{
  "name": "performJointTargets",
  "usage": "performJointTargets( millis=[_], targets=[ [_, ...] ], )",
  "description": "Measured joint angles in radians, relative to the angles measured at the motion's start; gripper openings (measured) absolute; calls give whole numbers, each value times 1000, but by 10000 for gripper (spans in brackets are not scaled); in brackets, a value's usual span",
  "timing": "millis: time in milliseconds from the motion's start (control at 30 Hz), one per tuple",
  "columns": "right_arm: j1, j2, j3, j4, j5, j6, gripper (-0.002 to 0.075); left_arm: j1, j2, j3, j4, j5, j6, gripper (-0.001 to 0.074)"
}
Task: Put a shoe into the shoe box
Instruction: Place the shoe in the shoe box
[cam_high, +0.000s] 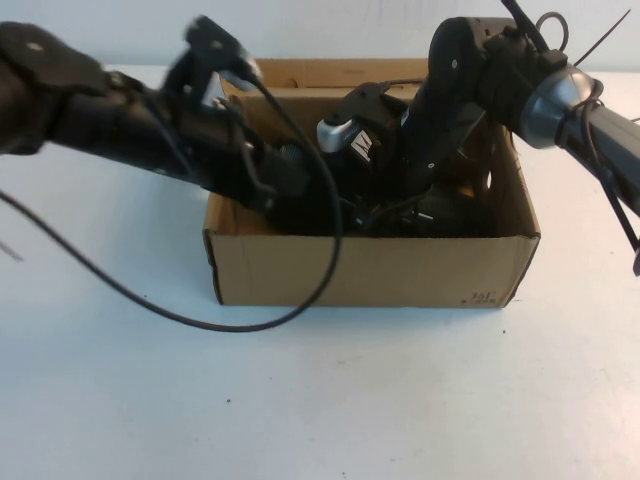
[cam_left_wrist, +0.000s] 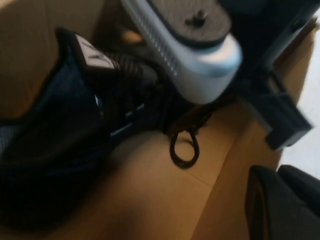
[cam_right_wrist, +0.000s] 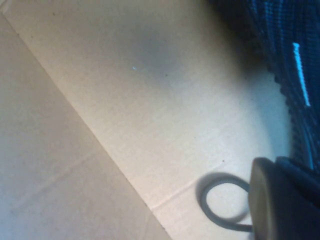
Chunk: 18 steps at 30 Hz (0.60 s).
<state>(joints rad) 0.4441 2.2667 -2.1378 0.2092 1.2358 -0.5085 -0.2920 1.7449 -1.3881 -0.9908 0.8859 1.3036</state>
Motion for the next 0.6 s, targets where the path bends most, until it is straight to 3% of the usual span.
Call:
performJointTargets(
  millis=[233, 600],
  targets=[
    [0, 0, 0, -4, 0, 0, -17, -85, 176, -97, 213, -32, -171, 2],
    [-7, 42, 0, -66, -2, 2, -17, -85, 224, -113, 209, 28, -206, -1]
  ],
)
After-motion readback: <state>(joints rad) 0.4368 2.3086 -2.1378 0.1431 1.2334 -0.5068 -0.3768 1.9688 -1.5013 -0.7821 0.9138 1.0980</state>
